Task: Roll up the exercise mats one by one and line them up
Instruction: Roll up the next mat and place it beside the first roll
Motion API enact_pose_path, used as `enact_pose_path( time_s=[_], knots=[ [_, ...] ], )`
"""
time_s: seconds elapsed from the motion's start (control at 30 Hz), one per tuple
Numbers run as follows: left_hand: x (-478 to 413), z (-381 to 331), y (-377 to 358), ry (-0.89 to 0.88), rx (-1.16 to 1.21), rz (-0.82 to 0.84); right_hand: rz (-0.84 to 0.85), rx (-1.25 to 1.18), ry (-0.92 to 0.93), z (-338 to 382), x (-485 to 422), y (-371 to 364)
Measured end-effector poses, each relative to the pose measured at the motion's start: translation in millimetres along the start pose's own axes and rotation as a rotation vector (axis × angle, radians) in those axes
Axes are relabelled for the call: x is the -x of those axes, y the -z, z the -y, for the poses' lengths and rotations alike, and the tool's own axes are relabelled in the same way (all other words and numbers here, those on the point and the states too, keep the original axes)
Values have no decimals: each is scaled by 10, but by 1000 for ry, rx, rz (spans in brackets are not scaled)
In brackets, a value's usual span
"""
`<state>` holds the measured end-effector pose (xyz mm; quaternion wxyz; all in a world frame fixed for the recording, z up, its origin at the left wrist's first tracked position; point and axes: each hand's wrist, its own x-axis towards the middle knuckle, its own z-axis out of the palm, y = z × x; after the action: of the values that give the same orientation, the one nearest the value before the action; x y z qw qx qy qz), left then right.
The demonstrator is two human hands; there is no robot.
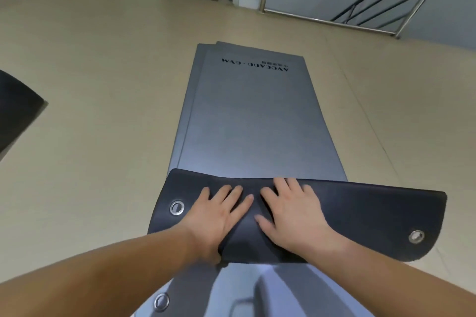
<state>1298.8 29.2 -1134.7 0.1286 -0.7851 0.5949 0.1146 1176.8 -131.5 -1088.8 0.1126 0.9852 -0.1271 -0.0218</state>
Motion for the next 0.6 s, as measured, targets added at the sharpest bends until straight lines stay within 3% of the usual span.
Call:
enact_pose_path(
  time_s=[0.13, 0.27, 0.4, 0.47, 0.6],
  knots=[
    [-118, 143, -20, -21, 80, -4, 461, 20, -186, -164, 393, -185],
    [-222, 212, -11, -10, 122, 29, 467, 40, -186, -375, 432, -404],
    [-148, 29, -142, -8, -43, -63, 515, -85, -114, -615, 165, -517],
    [-102, -28, -231, 40, -106, -25, 542, -129, -56, -713, 59, -511],
    [-181, 15, -285, 84, 3, 30, 573, -17, -98, -633, -37, -583]
  ],
)
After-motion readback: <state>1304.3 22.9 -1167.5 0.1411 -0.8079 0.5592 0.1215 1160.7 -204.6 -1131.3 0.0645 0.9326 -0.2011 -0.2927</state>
